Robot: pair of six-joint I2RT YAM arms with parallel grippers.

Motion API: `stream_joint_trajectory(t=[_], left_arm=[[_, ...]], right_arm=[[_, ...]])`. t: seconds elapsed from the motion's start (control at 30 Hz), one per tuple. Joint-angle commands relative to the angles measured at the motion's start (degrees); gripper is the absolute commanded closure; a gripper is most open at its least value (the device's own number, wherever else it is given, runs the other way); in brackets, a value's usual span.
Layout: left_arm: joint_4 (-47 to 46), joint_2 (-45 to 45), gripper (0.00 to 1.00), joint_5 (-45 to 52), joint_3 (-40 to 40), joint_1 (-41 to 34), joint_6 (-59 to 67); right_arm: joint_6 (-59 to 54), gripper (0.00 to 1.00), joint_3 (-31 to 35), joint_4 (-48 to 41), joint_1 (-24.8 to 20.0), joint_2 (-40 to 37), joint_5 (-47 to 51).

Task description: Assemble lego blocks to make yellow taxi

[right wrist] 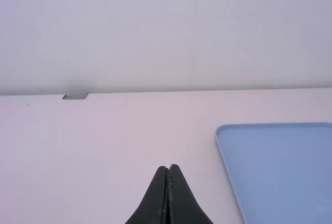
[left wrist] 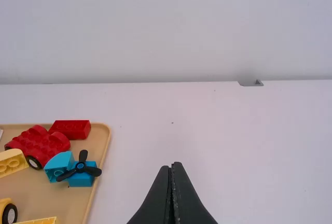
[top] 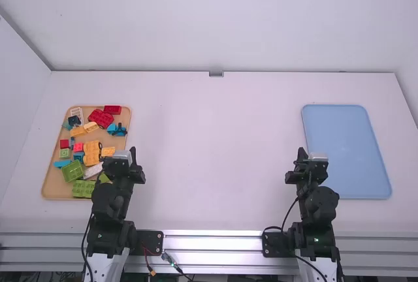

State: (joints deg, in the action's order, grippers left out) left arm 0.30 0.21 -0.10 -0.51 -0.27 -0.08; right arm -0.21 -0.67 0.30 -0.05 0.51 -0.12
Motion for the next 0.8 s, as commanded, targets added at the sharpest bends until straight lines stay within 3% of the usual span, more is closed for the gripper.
stream_joint_trajectory(t=[0.0,0.53,0.77], left_arm=[[0.0,0.0,1.0,0.0,0.0,0.0,0.0],[-1.63,4.09,0.9,-1.53,-4.06,0.03,0.13],[-7.53,11.68,0.8,-5.43,-12.23,0.06,-1.25]], right_arm=[[-0.15,1.0,0.0,-0.04,0.0,0.0,0.02],[-0.82,0.9,-4.01,0.32,0.11,5.5,-0.81],[-1.71,0.79,-9.06,0.68,0.25,12.44,-1.17]])
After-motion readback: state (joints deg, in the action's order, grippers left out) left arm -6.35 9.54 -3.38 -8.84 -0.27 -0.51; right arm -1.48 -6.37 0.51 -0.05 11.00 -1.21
